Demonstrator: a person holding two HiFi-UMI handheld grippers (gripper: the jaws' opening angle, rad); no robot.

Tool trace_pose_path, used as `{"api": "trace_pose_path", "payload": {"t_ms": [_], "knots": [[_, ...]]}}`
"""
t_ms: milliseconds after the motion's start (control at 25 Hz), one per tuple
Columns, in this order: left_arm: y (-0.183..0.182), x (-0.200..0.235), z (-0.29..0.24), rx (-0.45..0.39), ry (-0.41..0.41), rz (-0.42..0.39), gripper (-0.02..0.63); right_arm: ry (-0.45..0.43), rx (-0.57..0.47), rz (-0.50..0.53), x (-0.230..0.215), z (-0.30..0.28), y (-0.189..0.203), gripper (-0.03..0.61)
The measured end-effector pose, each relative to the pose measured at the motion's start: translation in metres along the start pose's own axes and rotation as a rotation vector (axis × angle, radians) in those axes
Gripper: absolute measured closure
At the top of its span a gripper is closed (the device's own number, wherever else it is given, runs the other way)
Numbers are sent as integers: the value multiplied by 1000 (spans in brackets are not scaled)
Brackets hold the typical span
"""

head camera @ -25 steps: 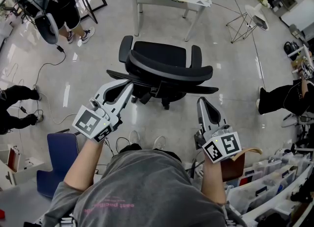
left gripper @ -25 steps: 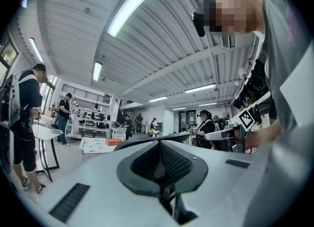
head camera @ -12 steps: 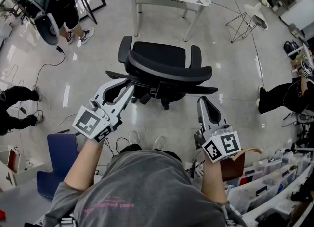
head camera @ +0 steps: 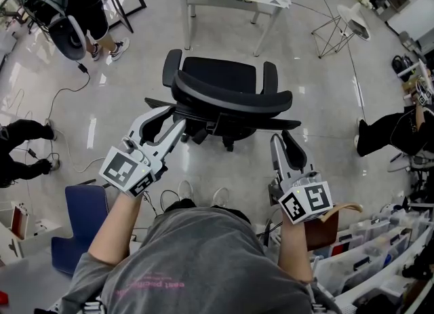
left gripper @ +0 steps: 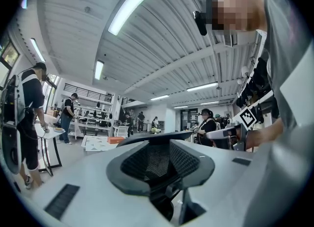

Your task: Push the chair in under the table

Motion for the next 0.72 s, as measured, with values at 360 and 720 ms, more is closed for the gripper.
{"api": "trace_pose_path", "payload": {"t_ms": [360, 720], "knots": [[3, 1, -3, 7, -21, 2, 451, 4, 4, -9, -7, -1, 2, 442], [7, -5, -10, 24, -79, -8, 420, -4, 6, -1, -26, 1, 5, 400]]}}
Point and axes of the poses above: the fingertips, and each gripper's own axes: z backward along the fingers, x to its left, y out of its underside, the point moved 3 cm from there along z, backward along the fingers
